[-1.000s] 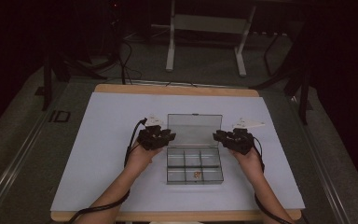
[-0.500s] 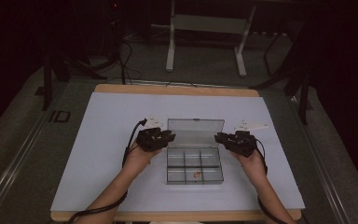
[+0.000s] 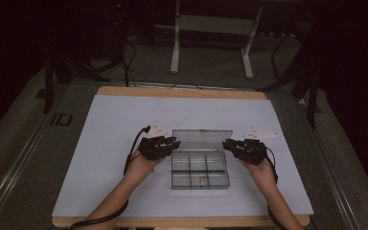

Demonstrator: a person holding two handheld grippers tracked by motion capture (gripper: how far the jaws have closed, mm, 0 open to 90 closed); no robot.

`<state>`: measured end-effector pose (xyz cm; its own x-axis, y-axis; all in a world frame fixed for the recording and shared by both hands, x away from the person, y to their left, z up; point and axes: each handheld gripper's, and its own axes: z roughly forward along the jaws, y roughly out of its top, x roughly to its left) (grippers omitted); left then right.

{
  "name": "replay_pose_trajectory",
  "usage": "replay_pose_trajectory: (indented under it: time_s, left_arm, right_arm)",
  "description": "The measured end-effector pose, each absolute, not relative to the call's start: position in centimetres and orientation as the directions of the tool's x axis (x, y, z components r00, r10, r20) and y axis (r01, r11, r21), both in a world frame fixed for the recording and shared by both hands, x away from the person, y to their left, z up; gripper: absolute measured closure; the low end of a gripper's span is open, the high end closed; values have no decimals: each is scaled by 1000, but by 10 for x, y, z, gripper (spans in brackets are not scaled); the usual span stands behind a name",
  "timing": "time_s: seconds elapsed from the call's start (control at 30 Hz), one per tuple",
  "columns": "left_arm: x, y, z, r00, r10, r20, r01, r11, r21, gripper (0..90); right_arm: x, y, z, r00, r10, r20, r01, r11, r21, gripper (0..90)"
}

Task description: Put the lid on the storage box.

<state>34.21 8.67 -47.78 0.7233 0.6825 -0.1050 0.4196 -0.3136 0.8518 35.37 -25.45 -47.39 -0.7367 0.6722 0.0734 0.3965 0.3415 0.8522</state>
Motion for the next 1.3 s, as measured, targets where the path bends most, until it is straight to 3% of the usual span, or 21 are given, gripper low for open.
replay_pose_trajectory:
  time_s: [1.13, 1.3]
  left_arm:
    - [310, 91, -477, 750, 661, -31, 364, -373, 854, 693]
    - [306, 92, -480, 752, 658, -41, 374, -374, 848, 691]
  right_arm:
    - [333, -265, -480, -766, 636, 94, 403, 361, 841, 767]
    - [332, -268, -483, -772, 627, 109, 415, 365, 833, 732]
